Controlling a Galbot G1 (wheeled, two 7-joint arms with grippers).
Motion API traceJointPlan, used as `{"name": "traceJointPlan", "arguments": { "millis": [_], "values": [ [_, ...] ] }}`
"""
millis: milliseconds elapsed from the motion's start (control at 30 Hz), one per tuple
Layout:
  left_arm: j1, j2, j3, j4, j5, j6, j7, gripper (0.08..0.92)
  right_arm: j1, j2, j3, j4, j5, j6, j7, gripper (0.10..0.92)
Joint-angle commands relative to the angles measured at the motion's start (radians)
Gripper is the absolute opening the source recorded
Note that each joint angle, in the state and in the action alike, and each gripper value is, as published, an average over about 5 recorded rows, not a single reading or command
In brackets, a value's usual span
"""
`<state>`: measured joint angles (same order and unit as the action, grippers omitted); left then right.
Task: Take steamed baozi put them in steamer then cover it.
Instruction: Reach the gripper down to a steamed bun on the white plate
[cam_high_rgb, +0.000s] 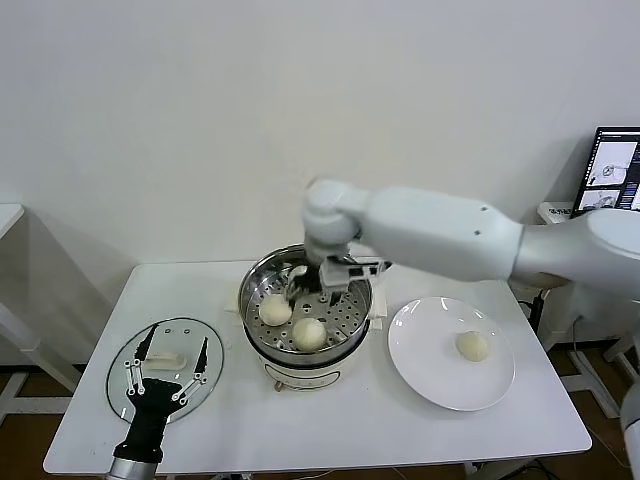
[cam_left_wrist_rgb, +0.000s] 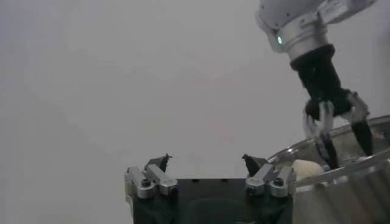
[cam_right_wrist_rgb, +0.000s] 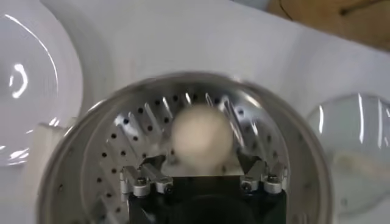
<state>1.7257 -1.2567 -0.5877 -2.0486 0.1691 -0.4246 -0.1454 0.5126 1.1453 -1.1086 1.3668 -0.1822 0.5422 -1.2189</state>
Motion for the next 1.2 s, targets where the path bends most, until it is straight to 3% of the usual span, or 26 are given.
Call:
{"name": "traceJointPlan", "arguments": {
  "millis": [33,200,500,1200],
  "values": [
    [-0.004,0.002,0.006,-0.001,0.001,0.005,0.0,0.823,0.018,-0.305,0.095,-0.131,0.333,-0.48,-0.069,0.823],
    [-0.004,0.004,0.006,-0.003,0.002,0.007,0.001,0.823,-0.022,-0.424,0.062,-0.235,0.408,-0.59,-0.068,0.823],
    [-0.003,0.004,0.006,-0.01,-0.005,0.017,0.002,0.823,-0.193,-0.532,0.044,-0.321,0.352,-0.603,-0.046,0.823],
    [0.007,-0.007,-0.003,-0.011,0.006,0.021,0.002,0.823,-0.465,-0.508,0.174,-0.333,0.21,-0.589,0.062,0.823]
  ]
}}
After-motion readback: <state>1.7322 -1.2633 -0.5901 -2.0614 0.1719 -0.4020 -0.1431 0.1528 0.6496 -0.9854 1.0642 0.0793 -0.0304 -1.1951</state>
